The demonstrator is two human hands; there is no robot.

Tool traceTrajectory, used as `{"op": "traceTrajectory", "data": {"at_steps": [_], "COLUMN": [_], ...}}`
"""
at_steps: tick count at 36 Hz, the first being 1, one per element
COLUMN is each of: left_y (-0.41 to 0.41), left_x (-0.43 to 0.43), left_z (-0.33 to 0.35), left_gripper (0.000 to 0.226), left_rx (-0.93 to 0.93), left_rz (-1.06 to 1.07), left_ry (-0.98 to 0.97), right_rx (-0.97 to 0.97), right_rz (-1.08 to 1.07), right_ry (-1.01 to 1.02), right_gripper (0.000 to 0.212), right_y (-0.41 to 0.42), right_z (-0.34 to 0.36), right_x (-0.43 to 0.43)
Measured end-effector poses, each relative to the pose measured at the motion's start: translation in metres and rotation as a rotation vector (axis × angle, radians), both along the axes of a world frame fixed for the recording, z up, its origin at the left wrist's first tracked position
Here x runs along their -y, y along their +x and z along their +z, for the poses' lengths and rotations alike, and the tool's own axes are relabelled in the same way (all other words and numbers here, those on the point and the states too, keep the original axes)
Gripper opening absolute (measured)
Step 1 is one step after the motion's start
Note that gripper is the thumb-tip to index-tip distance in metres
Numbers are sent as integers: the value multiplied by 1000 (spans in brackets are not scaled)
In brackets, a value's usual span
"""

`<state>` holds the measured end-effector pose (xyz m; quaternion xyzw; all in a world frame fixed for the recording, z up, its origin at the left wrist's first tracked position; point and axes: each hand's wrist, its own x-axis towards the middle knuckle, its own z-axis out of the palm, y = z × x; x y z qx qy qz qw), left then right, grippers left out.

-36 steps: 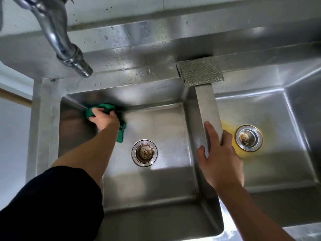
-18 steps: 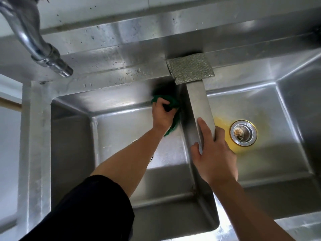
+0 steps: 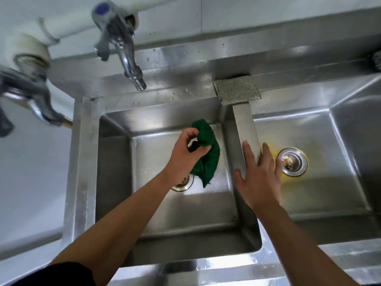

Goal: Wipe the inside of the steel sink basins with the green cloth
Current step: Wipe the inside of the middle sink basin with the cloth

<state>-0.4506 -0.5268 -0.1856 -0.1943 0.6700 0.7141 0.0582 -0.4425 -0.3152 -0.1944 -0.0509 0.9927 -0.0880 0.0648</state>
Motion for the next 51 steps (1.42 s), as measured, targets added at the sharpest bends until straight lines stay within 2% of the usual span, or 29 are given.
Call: {"op": "traceTrajectory", "data": {"at_steps": [2,4,6,8,10,13,17,20,23,26,28,31,34,36,38,40,42,44,48,51], "left_y": [7,14,23,32,39,45,51,57,60,57,52,44,37,33,26,17,9,4,0,-1], "left_x": [1,1,1,0,-2,-10,-25,-41,-61,-84,-101,-131,-170,-201,-230,-250,-260,-261,-240,-215], "left_z": [21,43,64,83,98,118,144,163,176,177,172,173,173,173,173,176,172,158,112,79], "left_gripper": [31,28,32,37,42,45,44,34,49,25,23,20,15,24,26,26,30,28,26,33], "left_rx": [19,47,78,118,135,155,132,133,130,32,-25,-40,41,123,246,346,284,146,-56,-172], "left_rz": [-28,-53,-110,-190,-266,-314,-297,-295,-332,-393,-419,-458,-425,-403,-394,-434,-578,-684,-621,-641], "left_ry": [129,318,482,560,596,561,458,443,421,107,-72,-186,-113,5,183,250,27,-318,-864,-1147], "right_rx": [-2,53,216,453,651,701,545,402,191,22,-56,-87,25,105,191,242,270,295,323,343], "right_rz": [-31,-82,-218,-350,-400,-396,-496,-571,-596,-517,-444,-384,-426,-295,-191,-278,-333,-323,-279,-190], "right_ry": [-115,-350,-768,-1163,-1448,-1626,-1720,-1700,-1533,-1388,-1324,-1306,-1433,-1336,-1211,-1140,-1066,-977,-790,-563], "right_gripper": [66,62,54,47,54,50,36,33,26,17,11,29,85,114,112,98,85,73,60,64], "right_y": [7,13,19,21,24,31,43,53,61,66,67,65,59,52,46,38,31,23,6,-17], "right_z": [7,21,45,74,96,121,156,174,183,188,189,186,175,168,161,151,138,123,81,50], "right_x": [4,12,21,30,31,27,22,16,3,-20,-40,-77,-119,-147,-173,-201,-228,-250,-283,-298]}}
